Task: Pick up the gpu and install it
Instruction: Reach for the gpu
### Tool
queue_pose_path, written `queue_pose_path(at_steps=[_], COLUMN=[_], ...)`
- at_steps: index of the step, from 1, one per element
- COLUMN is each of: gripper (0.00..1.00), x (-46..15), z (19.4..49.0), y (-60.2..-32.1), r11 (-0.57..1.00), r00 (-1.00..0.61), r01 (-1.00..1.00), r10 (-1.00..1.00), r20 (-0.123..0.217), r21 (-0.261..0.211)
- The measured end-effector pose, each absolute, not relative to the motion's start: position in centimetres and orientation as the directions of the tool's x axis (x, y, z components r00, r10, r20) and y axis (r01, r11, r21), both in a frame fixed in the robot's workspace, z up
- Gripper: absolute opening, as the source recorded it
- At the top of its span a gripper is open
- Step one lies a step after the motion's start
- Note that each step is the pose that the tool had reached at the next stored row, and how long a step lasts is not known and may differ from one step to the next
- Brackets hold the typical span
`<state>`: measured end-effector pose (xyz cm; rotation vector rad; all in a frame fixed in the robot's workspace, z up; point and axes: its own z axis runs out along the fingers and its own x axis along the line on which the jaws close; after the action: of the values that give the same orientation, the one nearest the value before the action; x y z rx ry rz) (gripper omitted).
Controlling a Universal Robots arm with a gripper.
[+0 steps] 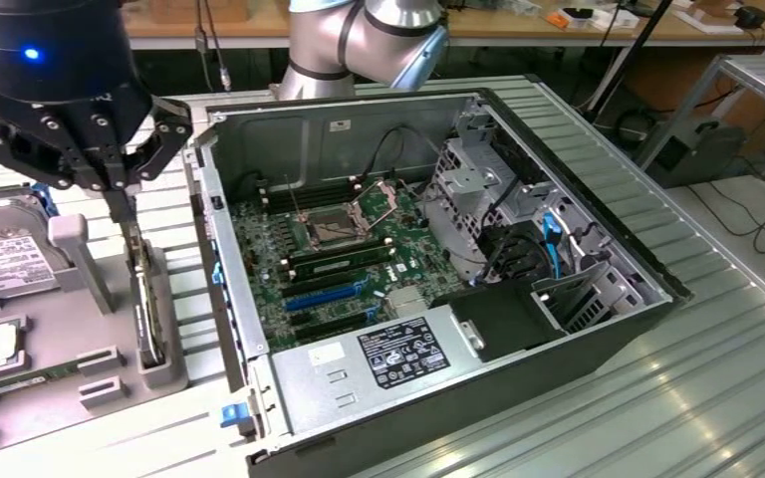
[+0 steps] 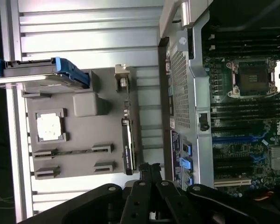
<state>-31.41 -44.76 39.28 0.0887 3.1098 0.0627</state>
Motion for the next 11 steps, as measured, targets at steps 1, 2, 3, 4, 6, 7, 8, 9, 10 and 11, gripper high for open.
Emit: queue_pose_path(at_steps=[1,2,3,4,6,7,8,9,10,11], gripper=[0.11,0.11,0.11,0.11,0.11,0.11,0.11,0.11,0.11,0.11], x=[-31.8,-32.3,-32.7,-33.3,-34.5,-34.8,-35.2,-35.6,-35.9,-36.4], z=[39.3,39.3,39.3,39.3,39.3,39.3,39.3,39.3,39.3,39.3], y=[-44.8,-44.8,-44.9,-44.9,-44.9,-44.9,-45.0,-45.0,-45.0,-45.0], r11=[0.998,0.998,0.998,0.998,0.998,0.998,0.998,0.998,0.998,0.998], r00=[-0.998,-0.998,-0.998,-0.998,-0.998,-0.998,-0.998,-0.998,-0.998,-0.998], r01=[0.056,0.056,0.056,0.056,0.056,0.056,0.056,0.056,0.056,0.056], r10=[0.058,0.057,0.058,0.058,0.057,0.057,0.058,0.057,0.058,0.058], r20=[-0.029,-0.029,-0.029,-0.03,-0.03,-0.031,-0.031,-0.031,-0.031,-0.032], r21=[0.041,0.041,0.041,0.041,0.041,0.041,0.041,0.041,0.041,0.041])
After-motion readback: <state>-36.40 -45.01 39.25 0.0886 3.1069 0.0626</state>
